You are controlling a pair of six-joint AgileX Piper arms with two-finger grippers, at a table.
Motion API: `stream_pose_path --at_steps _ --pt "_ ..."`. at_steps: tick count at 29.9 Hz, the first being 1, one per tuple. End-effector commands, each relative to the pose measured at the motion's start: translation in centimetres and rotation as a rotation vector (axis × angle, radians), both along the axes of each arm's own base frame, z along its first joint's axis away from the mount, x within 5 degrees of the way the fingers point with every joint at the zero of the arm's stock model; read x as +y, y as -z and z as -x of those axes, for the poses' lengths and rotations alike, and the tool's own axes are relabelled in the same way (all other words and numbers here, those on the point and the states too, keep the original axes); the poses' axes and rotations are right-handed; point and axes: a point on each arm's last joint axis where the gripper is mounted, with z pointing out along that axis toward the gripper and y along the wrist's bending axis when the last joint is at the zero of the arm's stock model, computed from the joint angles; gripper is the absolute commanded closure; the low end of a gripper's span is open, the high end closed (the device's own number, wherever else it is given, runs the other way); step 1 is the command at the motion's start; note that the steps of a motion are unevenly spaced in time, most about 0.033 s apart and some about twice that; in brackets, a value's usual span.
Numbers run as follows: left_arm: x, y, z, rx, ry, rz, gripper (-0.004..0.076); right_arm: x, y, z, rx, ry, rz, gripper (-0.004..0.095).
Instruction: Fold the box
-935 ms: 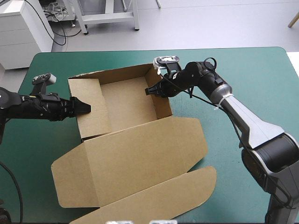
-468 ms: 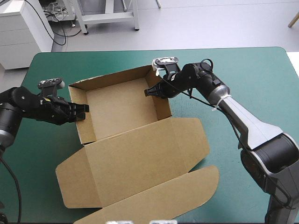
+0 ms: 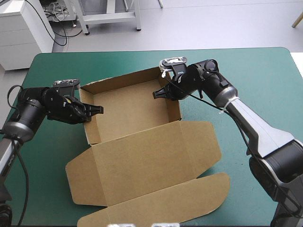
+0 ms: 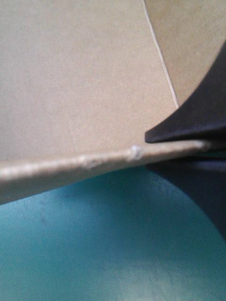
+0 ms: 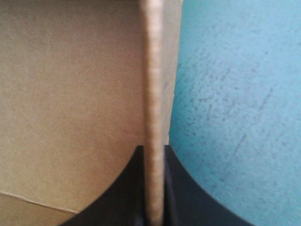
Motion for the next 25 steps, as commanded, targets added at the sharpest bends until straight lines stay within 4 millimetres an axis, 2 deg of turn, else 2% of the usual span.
stream_pose_path --at_steps 1,7,12,19,25 --pt "-0.7 -1.7 -1.4 -0.099 0.039 -0.016 0.0731 -1.6 -4.3 2.3 -0.058 0.011 0.013 0.0924" --pt "-3.0 -1.7 -3.6 -0.050 0.109 -0.031 0.0731 -2.9 -3.4 2.7 0.004 0.041 0.169 0.0924" --pt "-5.1 -1.2 -5.0 -0.039 0.156 -0.027 0.0731 -3.3 -0.6 3.2 0.085 0.067 0.200 0.0924" --pt "-7.3 2.0 -6.3 0.055 0.199 -0.019 0.0731 -3.5 3.6 3.3 0.199 0.075 0.248 0.0924" --pt "-7.9 3.1 -6.7 0.071 0.235 -0.026 0.0731 -3.3 4.6 2.4 0.198 0.101 0.235 0.0924"
